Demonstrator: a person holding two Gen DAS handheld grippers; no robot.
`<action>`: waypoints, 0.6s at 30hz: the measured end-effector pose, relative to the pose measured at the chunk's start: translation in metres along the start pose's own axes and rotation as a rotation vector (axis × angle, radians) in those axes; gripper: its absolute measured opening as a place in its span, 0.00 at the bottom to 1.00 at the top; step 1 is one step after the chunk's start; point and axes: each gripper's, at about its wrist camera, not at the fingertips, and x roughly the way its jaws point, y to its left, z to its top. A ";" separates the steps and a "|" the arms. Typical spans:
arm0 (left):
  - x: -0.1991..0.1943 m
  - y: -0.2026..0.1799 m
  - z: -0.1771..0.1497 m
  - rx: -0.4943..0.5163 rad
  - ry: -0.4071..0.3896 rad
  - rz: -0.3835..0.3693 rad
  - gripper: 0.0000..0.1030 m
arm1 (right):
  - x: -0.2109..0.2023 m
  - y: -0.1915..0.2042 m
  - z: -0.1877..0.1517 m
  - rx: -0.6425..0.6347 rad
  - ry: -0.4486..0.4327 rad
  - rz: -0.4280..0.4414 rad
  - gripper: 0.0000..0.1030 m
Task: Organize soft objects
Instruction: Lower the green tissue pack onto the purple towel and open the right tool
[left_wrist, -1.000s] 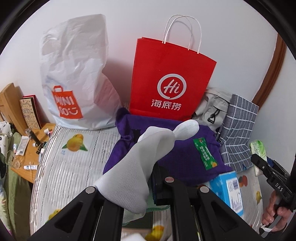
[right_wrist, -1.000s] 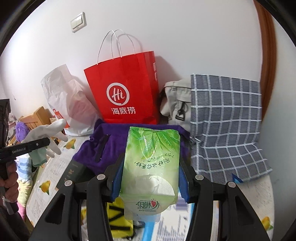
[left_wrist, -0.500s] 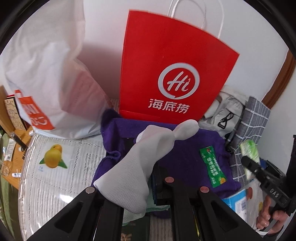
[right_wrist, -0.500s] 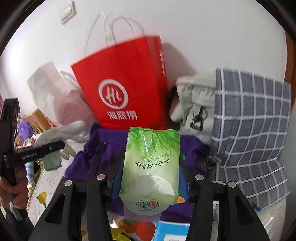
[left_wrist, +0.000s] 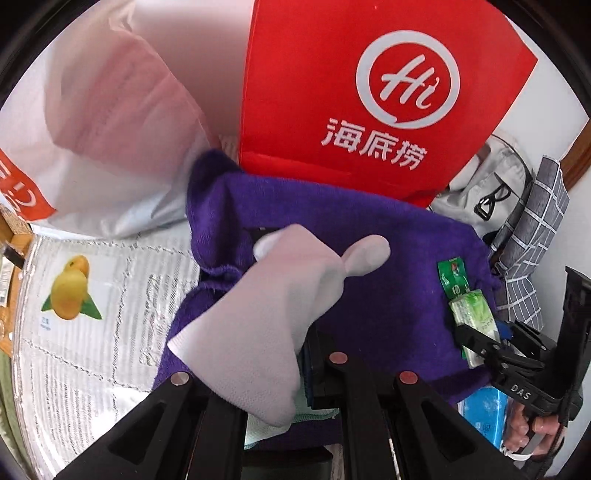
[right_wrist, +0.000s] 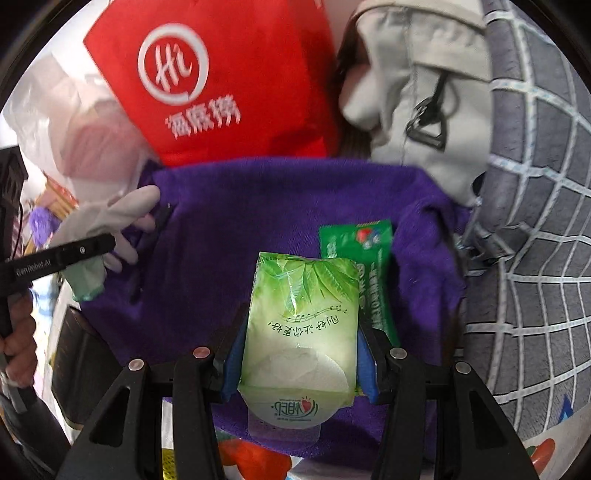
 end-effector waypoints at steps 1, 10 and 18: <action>0.001 -0.001 0.000 0.006 0.007 -0.004 0.07 | 0.002 0.001 0.000 0.001 0.008 0.001 0.49; 0.015 -0.014 0.003 0.033 0.056 -0.026 0.08 | 0.009 0.004 0.001 -0.012 0.017 -0.042 0.50; 0.022 -0.017 0.002 0.029 0.066 -0.033 0.27 | 0.016 0.001 0.000 0.004 0.049 -0.051 0.56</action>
